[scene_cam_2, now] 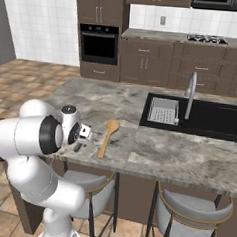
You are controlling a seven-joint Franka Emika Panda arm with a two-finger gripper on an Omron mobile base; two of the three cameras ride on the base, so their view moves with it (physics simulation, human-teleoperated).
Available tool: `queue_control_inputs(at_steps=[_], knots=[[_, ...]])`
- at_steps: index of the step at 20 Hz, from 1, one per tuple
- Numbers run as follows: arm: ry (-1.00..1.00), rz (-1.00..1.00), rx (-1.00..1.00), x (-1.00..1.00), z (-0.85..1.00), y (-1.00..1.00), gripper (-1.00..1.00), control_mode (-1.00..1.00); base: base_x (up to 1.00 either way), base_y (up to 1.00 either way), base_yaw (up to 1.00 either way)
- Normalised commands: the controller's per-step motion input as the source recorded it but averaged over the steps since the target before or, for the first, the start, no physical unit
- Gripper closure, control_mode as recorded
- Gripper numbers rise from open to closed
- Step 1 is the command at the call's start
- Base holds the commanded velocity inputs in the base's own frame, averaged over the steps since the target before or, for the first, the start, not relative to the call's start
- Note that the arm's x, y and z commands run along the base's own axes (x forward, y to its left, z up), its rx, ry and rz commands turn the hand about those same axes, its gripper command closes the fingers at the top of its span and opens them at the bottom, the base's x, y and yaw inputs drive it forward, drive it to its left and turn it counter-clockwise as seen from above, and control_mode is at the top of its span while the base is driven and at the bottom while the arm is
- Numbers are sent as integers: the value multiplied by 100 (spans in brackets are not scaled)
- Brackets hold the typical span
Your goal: Pick up the metallic utensils from the counter and place them in the open drawer. Make sure not to pick up any wooden utensils.
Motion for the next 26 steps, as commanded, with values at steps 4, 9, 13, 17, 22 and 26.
queue_control_inputs(at_steps=[4, 9, 13, 17, 22, 26], knots=[[0, 0, 0, 0, -46, 0, -100, -100, 0, 0, 0], [0, 0, 0, 0, -47, 0, 100, -100, 0, 0, 0], [-3, 0, 0, 11, -31, 0, 100, -100, 0, 0, 0], [-5, 0, 0, 3, -9, 0, 100, -100, 0, 0, 0], [-1, 0, 0, -6, -1, 0, 100, -100, 0, 0, 0], [0, 0, 0, -25, 33, 0, 100, -100, 0, 0, 0]])
